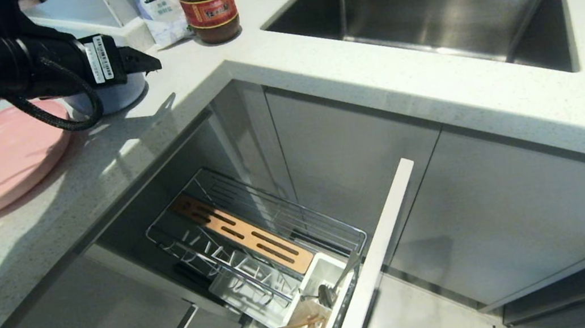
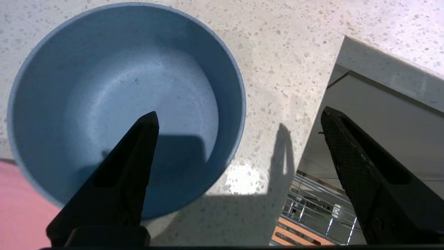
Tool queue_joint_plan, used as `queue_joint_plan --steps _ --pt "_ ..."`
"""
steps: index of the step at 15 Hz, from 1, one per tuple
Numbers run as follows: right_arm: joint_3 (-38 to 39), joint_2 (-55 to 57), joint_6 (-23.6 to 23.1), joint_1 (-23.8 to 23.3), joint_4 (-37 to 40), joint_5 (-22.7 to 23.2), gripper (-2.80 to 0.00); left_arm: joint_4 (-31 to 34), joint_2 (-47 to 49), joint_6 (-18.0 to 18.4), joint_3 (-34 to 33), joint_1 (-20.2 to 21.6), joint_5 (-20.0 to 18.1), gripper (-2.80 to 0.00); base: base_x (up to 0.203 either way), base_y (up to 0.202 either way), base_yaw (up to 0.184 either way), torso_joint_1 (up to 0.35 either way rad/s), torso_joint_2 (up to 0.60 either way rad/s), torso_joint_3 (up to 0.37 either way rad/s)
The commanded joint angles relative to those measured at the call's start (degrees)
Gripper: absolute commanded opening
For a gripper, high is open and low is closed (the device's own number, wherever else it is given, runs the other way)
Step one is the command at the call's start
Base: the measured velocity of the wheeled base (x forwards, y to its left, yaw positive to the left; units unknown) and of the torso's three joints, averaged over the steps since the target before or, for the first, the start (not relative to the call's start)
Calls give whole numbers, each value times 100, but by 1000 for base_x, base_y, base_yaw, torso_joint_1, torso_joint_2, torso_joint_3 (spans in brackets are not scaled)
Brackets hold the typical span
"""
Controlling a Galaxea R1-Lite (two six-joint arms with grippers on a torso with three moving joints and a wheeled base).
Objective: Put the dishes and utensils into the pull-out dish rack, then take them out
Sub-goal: Pick up the bowl and place it in the cupboard
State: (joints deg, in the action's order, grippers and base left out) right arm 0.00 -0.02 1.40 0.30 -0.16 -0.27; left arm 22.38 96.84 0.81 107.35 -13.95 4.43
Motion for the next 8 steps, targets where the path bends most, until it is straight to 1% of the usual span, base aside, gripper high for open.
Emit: queue_joint_plan --steps 1,5,6,8 --pt "9 -24 0 5 -2 0 -280 12 169 -2 102 32 -3 0 0 0 0 0 0 0" --pt "9 -24 0 -3 3 0 -280 3 212 -2 102 32 6 0 0 0 0 0 0 0" --pt "9 -24 0 5 -2 0 -280 3 221 -2 102 32 6 -280 0 0 0 0 0 0" --pt "9 -24 0 5 7 0 -280 -5 212 -2 102 24 6 -280 0 0 0 0 0 0"
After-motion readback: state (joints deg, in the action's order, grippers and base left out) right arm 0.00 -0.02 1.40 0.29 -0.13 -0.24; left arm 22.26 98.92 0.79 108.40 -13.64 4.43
